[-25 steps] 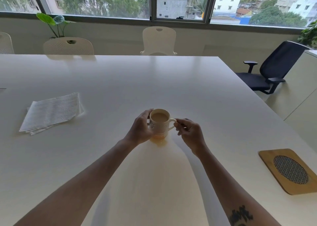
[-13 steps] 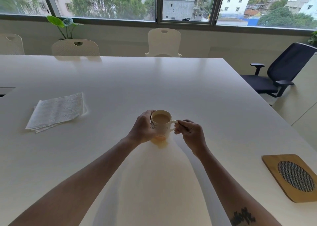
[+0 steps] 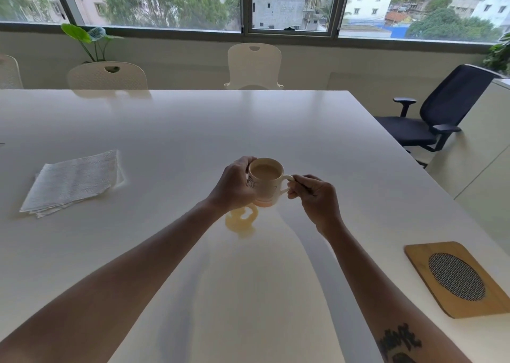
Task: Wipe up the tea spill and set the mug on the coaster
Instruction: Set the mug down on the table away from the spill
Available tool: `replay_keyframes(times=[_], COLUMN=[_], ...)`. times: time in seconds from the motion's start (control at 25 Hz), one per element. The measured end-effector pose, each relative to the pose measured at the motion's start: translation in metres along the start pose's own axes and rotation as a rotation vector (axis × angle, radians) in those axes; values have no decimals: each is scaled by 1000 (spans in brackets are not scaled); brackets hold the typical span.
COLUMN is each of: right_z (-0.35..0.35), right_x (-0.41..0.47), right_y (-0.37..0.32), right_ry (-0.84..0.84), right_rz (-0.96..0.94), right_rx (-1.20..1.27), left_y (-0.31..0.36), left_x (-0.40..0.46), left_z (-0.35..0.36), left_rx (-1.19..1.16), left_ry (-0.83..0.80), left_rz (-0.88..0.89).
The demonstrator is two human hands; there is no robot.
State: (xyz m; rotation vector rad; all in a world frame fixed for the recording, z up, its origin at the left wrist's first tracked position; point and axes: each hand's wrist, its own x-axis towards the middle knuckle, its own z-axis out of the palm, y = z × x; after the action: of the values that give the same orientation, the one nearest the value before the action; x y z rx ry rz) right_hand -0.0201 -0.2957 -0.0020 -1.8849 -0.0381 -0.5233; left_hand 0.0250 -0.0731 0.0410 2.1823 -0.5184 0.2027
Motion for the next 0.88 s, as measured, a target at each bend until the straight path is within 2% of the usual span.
replay_keyframes(times=[0.64, 0.88], right_z=[-143, -169], right_x=[-2, -7], right_y=[54, 75], right_ry=[220, 263], right_rz=[94, 134], right_rx=[-86, -104], left_y=[75, 84], left_x=[59, 66], left_z=[137, 174], left_rx=[-126, -170], left_ry=[-195, -250], left_rz=[96, 87])
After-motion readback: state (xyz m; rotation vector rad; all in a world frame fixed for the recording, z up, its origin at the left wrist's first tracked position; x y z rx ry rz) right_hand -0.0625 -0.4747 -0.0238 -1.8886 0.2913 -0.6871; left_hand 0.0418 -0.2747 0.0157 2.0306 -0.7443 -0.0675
